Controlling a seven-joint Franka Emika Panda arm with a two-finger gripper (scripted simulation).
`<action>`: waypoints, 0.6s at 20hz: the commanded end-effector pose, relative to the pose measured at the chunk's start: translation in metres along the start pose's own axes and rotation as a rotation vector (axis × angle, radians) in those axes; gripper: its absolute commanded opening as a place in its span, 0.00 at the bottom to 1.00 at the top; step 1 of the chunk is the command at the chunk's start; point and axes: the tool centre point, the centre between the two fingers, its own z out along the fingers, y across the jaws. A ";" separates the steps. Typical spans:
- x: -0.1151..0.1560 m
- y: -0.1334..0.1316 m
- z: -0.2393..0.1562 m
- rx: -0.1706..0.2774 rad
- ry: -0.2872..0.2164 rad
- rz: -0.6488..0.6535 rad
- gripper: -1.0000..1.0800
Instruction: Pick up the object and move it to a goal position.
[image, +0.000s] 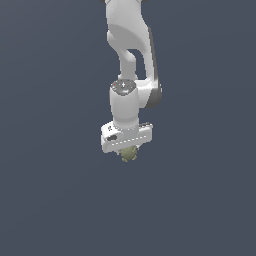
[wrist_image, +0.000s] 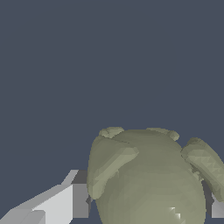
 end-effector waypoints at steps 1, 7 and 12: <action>0.011 0.012 -0.022 -0.002 0.048 -0.024 0.00; 0.036 0.040 -0.075 -0.002 0.162 -0.081 0.00; 0.051 0.059 -0.117 -0.001 0.247 -0.123 0.00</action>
